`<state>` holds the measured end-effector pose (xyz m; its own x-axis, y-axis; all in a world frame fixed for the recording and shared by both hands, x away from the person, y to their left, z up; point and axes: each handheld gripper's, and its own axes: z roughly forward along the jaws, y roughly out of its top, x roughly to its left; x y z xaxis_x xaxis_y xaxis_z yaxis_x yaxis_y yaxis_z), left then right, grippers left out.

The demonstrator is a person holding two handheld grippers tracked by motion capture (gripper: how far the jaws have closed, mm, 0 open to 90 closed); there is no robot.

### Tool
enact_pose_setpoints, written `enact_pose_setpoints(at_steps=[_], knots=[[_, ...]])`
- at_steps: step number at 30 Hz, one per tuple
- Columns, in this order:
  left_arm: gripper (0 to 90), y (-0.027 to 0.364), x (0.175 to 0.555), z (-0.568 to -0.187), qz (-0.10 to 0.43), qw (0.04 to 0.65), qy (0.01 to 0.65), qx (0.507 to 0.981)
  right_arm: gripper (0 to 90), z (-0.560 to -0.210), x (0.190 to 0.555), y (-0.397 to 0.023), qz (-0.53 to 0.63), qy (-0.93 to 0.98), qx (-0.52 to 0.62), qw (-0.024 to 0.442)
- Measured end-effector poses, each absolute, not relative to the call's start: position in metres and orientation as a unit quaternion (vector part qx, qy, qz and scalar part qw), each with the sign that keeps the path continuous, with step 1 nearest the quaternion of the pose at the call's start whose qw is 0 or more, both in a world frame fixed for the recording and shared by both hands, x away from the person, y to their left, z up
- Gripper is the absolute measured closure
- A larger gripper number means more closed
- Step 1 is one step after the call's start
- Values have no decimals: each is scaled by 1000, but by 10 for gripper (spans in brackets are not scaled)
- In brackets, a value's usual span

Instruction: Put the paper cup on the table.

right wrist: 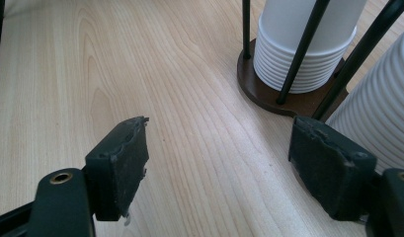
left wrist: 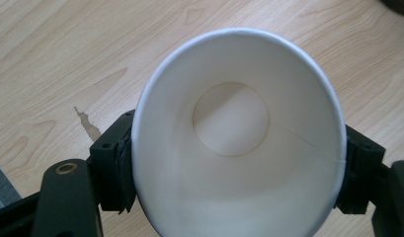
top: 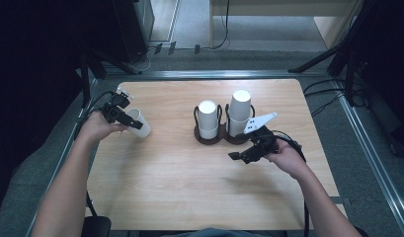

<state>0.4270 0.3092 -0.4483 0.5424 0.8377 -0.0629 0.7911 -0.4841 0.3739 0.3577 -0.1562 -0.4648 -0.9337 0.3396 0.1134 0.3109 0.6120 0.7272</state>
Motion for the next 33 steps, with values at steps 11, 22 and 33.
enact_pose_setpoints(at_steps=[11,22,33], knots=[[199,302,433,-459,76,149,472,866,231,-464,358,-157,403,896,183,16],[157,299,435,-460,75,153,475,864,230,-463,359,-158,407,894,184,19],[91,302,432,-457,58,186,478,857,231,-464,359,-159,406,895,184,20]])
